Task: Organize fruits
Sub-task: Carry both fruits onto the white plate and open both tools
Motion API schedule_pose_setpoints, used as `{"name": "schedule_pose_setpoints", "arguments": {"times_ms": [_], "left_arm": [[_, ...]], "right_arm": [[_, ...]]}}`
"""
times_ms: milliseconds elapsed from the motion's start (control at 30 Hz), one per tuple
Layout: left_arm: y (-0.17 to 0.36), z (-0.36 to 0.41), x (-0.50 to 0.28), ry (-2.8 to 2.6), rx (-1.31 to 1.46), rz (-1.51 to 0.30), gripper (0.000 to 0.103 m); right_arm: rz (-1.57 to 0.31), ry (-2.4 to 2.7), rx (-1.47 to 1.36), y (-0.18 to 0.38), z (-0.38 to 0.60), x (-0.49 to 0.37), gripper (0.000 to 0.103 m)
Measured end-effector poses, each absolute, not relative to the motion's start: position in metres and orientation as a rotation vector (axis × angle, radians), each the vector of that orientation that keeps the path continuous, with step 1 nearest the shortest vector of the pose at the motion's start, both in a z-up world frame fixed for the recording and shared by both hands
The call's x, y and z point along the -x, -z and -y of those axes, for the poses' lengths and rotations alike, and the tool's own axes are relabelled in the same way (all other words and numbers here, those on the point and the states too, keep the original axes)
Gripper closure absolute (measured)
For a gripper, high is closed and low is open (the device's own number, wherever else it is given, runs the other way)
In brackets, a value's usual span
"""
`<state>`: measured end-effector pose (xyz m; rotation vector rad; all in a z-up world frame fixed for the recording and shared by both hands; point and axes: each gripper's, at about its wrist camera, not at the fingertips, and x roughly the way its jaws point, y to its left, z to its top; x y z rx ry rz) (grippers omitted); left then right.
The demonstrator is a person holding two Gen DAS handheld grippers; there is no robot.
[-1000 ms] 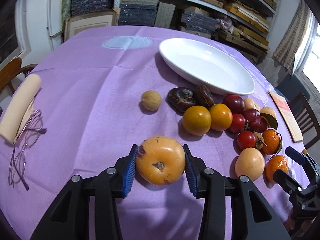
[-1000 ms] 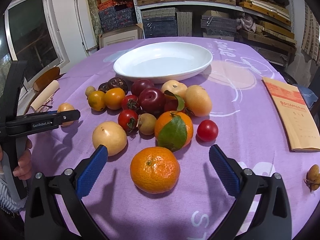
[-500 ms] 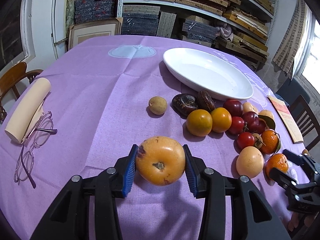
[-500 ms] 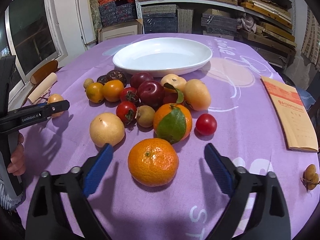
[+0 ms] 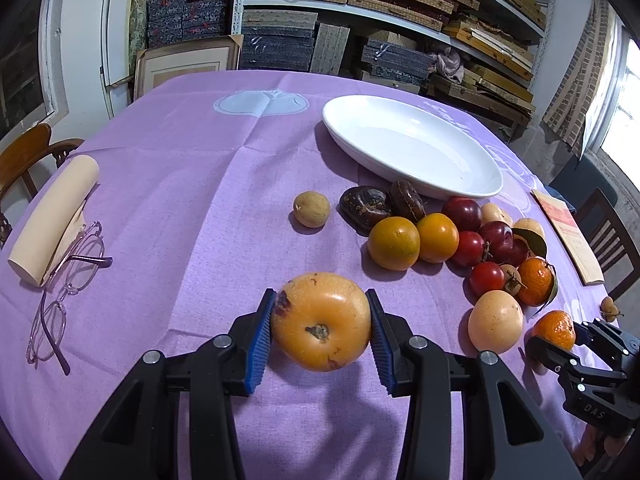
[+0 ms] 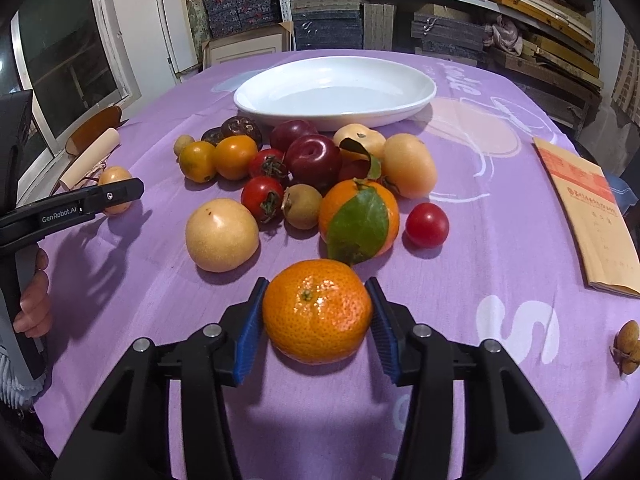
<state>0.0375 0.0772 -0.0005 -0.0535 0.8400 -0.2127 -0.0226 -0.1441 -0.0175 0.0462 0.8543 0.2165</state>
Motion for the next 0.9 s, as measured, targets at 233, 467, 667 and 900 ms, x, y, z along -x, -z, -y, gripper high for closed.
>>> {"name": "schedule_pose_setpoints", "arguments": {"times_ms": [233,467,667,900], "left_arm": [[-0.008,-0.072,-0.051,0.262,0.051,-0.88,0.059],[-0.057,-0.05,-0.094,0.255,-0.048,-0.805,0.059],[-0.062,0.001,-0.156,0.273,-0.057,-0.818,0.059],[-0.033,0.026,-0.213,0.257,-0.03,-0.883,0.059]], "right_arm": [[-0.831,-0.252,-0.053,-0.011,0.156,0.022,0.056],[-0.755,-0.226,-0.05,-0.068,0.174,-0.036,0.056],[-0.811,-0.178,-0.068,-0.062,0.178,-0.133,0.056],[-0.883,-0.16,-0.035,-0.031,0.172,-0.197,0.056]]}}
